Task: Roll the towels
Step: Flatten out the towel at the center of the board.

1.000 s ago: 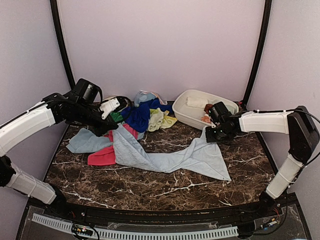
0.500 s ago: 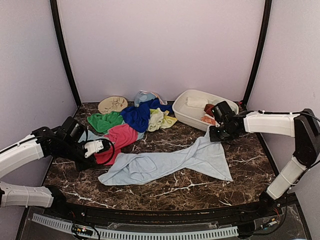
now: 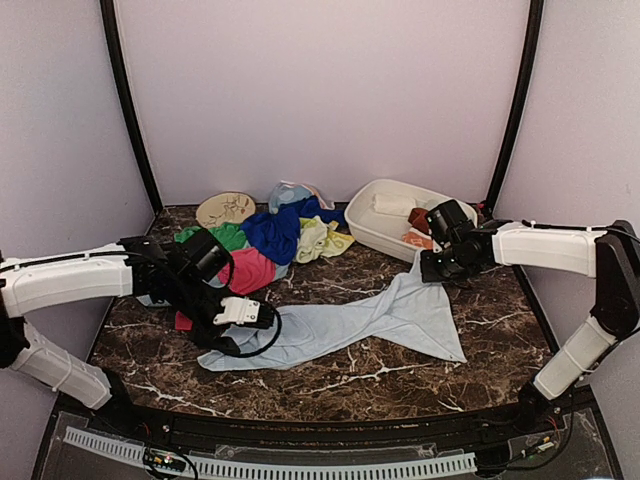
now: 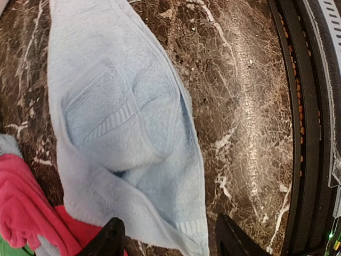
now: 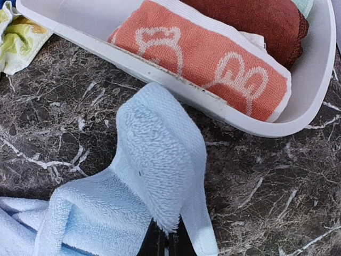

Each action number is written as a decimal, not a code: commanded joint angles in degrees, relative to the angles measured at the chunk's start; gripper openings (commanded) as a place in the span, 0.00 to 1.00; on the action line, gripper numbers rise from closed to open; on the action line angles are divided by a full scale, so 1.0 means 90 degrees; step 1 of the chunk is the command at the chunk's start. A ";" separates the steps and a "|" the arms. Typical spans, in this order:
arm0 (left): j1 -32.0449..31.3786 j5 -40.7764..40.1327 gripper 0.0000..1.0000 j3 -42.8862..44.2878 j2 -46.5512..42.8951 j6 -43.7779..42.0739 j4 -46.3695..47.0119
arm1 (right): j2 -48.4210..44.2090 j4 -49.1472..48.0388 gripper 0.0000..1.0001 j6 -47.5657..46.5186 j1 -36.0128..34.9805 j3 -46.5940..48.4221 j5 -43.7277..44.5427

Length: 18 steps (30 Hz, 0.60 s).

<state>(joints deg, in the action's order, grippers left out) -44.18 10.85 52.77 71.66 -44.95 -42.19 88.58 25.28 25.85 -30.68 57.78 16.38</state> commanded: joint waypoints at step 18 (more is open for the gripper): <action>-0.0354 0.0522 0.58 0.4525 0.5001 -0.1142 -0.1605 | -0.0489 -0.0025 0.00 0.0213 0.0030 -0.0101 -0.0265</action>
<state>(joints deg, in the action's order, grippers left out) -47.13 14.31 93.19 116.03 -52.29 -48.51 86.21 25.98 27.33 -30.68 57.71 14.31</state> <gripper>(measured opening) 0.582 0.021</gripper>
